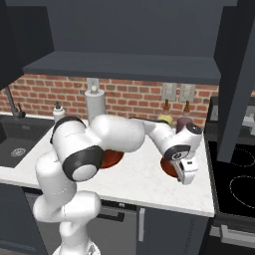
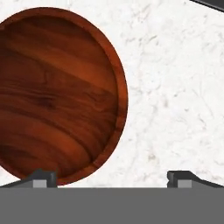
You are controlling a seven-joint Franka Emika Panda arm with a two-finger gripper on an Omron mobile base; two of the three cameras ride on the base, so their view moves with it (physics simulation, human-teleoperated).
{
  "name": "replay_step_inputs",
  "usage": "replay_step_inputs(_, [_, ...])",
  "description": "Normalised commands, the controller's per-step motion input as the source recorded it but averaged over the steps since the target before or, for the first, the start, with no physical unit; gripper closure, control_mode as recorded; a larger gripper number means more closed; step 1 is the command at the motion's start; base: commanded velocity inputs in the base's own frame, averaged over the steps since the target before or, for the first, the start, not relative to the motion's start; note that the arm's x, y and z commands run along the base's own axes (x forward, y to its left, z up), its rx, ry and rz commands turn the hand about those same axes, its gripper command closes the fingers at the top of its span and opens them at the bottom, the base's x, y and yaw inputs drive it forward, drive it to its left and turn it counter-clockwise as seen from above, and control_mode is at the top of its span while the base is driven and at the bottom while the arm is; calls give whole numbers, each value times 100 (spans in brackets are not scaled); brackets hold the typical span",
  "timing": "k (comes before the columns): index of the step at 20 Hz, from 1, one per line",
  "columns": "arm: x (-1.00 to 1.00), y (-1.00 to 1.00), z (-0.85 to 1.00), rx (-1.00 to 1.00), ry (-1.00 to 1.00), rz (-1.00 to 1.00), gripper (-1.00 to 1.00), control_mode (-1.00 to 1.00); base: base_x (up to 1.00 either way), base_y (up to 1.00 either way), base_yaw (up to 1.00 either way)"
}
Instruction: Pick up the bowls on the counter and stack them on top of one another in the open cabinet. Place the smaller bowl on top of the larger bowl.
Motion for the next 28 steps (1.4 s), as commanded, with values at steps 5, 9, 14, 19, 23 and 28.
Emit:
replay_step_inputs(5, [38,-11,-30,0,4,0,-100,-100,0,0,0])
replay_step_inputs(9, [19,-12,-23,0,2,0,-100,-100,0,0,0])
replay_step_inputs(14, [12,-9,-20,0,0,0,-100,-100,0,0,0])
replay_step_inputs(19, [14,-2,-7,0,0,0,100,-100,0,0,0])
replay_step_inputs(23, [8,0,0,0,0,0,100,-100,0,0,0])
replay_step_inputs(28, [7,0,0,0,0,0,100,-100,0,0,0])
